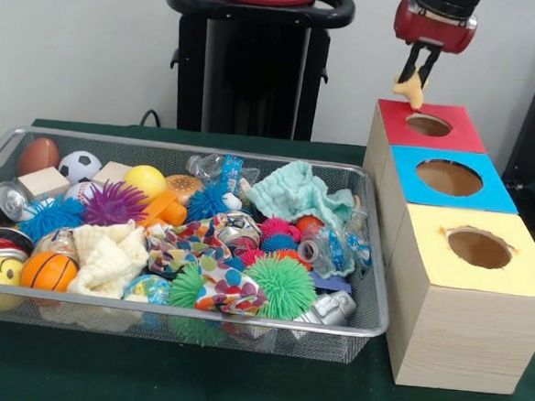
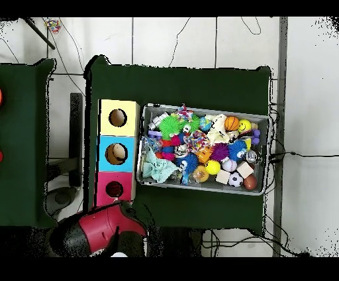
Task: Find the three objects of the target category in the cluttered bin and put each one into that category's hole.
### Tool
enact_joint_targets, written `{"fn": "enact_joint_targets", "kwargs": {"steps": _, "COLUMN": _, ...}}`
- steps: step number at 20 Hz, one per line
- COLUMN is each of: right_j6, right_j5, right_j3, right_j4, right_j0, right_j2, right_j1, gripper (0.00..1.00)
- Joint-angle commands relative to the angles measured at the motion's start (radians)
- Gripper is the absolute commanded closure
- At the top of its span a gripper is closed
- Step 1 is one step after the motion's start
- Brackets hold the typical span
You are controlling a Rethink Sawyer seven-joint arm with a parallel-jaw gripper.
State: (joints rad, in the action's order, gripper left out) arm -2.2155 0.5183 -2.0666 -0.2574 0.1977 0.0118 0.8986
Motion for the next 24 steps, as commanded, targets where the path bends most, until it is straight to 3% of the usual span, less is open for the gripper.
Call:
{"fn": "enact_joint_targets", "kwargs": {"steps": 1, "right_j6": -0.121, "right_j5": 0.062, "right_j3": 0.134, "right_j4": 0.040, "right_j0": -0.022, "right_j2": -0.002, "right_j1": -0.063, "gripper": 1.00}}
{"fn": "enact_joint_targets", "kwargs": {"steps": 9, "right_j6": -0.062, "right_j5": 0.085, "right_j3": 0.195, "right_j4": 0.026, "right_j0": -0.035, "right_j2": -0.026, "right_j1": -0.101, "gripper": 1.00}}
{"fn": "enact_joint_targets", "kwargs": {"steps": 16, "right_j6": -0.101, "right_j5": 0.109, "right_j3": 0.280, "right_j4": -0.013, "right_j0": 0.023, "right_j2": 0.027, "right_j1": -0.149, "gripper": 1.00}}
{"fn": "enact_joint_targets", "kwargs": {"steps": 24, "right_j6": -0.104, "right_j5": 0.138, "right_j3": 0.302, "right_j4": -0.008, "right_j0": 0.051, "right_j2": 0.051, "right_j1": -0.150, "gripper": 1.00}}
